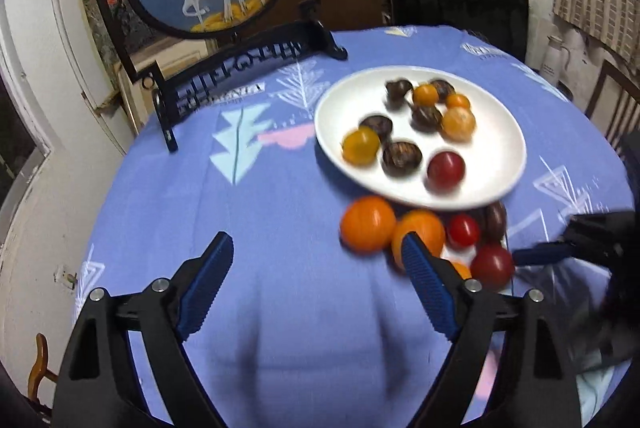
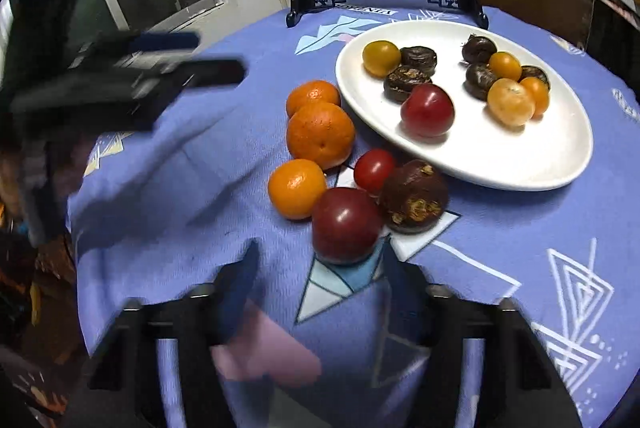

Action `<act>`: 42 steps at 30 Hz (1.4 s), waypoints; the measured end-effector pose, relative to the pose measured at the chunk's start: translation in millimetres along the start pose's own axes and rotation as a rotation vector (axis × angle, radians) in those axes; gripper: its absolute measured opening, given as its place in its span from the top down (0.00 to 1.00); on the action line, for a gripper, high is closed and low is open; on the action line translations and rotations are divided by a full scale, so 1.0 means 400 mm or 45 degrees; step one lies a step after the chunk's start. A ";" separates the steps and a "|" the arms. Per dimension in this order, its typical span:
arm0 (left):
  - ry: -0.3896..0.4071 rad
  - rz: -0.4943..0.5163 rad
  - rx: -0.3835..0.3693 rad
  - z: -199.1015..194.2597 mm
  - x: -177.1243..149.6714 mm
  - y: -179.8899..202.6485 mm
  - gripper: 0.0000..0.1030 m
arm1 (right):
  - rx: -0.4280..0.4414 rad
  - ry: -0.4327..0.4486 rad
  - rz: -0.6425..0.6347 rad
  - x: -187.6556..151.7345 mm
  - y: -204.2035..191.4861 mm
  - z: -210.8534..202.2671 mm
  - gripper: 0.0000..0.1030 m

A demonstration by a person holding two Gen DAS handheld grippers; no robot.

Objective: Organize fruits
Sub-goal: 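Grasp a large orange with the left gripper while the right grasps a red plum, then carry the orange with the left gripper while the right carries the plum to the plate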

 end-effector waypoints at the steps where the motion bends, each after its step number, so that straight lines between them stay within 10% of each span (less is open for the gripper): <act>1: -0.018 0.000 -0.021 0.000 -0.019 0.005 0.19 | -0.011 0.006 0.009 0.000 0.005 0.001 0.69; 15: -0.145 0.066 -0.173 0.106 -0.070 0.155 0.19 | -0.046 0.056 0.082 -0.077 0.076 -0.089 0.70; 21: -0.187 0.018 -0.251 0.128 -0.072 0.175 0.66 | -0.043 0.073 0.093 -0.083 0.073 -0.090 0.70; 42: -0.075 0.021 -0.064 0.033 -0.094 0.163 0.66 | -0.100 0.147 0.042 -0.095 0.034 -0.138 0.68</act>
Point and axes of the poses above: each gripper's, at about its wrist camera, not at the fingertips, and z roughly the way its jaws point, y to its right, x to its top, the point moved 3 cm from there along z, roughly the way its jaws point, and after that the axes turned 9 degrees about -x, right-handed, at the moved point
